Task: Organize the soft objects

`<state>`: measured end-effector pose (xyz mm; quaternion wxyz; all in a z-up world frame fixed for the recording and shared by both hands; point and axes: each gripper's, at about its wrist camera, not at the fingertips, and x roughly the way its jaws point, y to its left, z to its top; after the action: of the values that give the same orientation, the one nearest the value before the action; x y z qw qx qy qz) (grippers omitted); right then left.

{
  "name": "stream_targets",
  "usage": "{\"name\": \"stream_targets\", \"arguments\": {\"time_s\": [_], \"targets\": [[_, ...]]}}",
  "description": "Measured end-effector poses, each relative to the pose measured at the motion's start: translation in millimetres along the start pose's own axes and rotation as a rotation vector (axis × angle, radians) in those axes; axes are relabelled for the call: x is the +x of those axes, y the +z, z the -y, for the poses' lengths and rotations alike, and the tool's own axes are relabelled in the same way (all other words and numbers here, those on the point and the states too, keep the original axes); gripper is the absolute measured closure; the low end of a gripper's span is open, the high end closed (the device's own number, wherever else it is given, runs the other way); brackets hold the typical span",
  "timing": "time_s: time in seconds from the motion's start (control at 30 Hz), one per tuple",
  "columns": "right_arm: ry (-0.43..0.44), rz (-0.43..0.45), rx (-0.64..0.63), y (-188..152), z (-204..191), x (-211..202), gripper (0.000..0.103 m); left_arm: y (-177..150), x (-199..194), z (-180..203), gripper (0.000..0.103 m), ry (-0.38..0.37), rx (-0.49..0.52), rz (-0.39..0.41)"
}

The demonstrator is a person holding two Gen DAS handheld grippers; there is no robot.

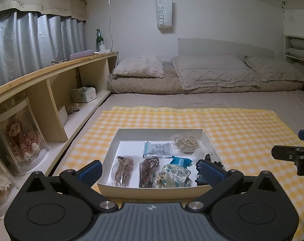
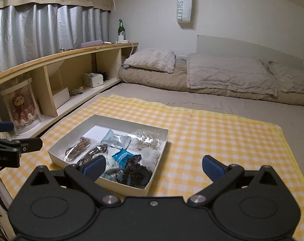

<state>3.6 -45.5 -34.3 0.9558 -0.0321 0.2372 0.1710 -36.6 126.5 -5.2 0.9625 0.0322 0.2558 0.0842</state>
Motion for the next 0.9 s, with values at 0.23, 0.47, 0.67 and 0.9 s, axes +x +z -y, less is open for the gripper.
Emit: {"name": "stream_targets", "arguments": {"time_s": [0.23, 0.47, 0.67, 0.9], "targets": [[-0.018, 0.014, -0.015, -6.9, -1.2, -5.1, 0.0, -5.1, -1.9, 0.6, 0.0, 0.001, 0.003, 0.0], [-0.019, 0.026, -0.025, -7.1, -2.3, -7.1, 0.0, -6.3, -1.9, 0.9, 0.0, -0.002, 0.0, -0.001], [-0.015, 0.03, -0.036, -7.8, -4.2, -8.0, 0.0, -7.6, -3.0, 1.3, 0.0, -0.005, 0.001, 0.003], [-0.014, 0.029, -0.034, -7.5, -4.4, -7.9, 0.0, -7.3, -3.6, 2.7, 0.0, -0.005, 0.002, 0.003]]}}
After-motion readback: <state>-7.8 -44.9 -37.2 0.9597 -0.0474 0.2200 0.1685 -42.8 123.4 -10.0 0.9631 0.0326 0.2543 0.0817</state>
